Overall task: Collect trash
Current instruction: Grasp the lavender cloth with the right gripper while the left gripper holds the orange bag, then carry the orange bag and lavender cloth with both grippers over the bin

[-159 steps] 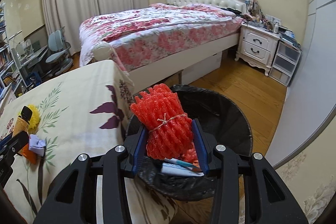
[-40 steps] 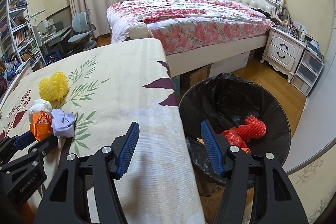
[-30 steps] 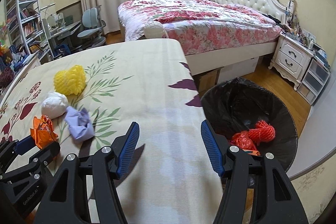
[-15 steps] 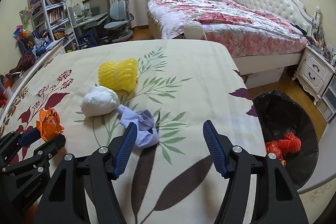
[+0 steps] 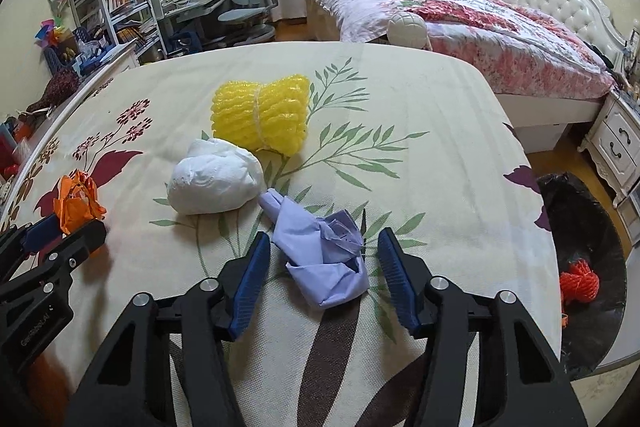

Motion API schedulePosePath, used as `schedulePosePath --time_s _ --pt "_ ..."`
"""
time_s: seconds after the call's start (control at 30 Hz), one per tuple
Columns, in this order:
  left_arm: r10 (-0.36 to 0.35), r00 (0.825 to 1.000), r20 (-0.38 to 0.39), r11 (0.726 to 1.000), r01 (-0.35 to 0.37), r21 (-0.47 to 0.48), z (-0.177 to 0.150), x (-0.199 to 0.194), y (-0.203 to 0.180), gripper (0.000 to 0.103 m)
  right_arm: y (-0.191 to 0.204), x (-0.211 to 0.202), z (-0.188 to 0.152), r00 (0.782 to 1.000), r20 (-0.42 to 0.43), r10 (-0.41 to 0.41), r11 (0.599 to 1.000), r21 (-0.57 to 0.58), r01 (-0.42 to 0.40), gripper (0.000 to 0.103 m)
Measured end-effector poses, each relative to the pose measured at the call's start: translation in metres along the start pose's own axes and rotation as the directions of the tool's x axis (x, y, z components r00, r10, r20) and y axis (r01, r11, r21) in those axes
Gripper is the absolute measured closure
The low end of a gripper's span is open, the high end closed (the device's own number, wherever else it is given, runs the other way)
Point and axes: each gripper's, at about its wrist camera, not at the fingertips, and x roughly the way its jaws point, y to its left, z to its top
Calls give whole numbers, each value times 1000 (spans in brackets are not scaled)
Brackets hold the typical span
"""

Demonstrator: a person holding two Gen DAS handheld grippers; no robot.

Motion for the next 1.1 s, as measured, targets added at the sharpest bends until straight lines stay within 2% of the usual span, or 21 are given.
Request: schedulePosePath --time_s 0.1,0.53,1.1 --pt "-9 1000 -2 1000 9 0 -1 0 -4 55 2 -4 -2 1000 4 10 1000 -5 -10 66" --pt "-54 998 11 998 54 17 -2 -7 -29 55 -14 -24 -12 999 38 -17 999 32 15 66" --pt "-138 989 57 986 131 106 2 -23 -97 55 -79 -68 -25 982 123 -146 980 152 127 66"
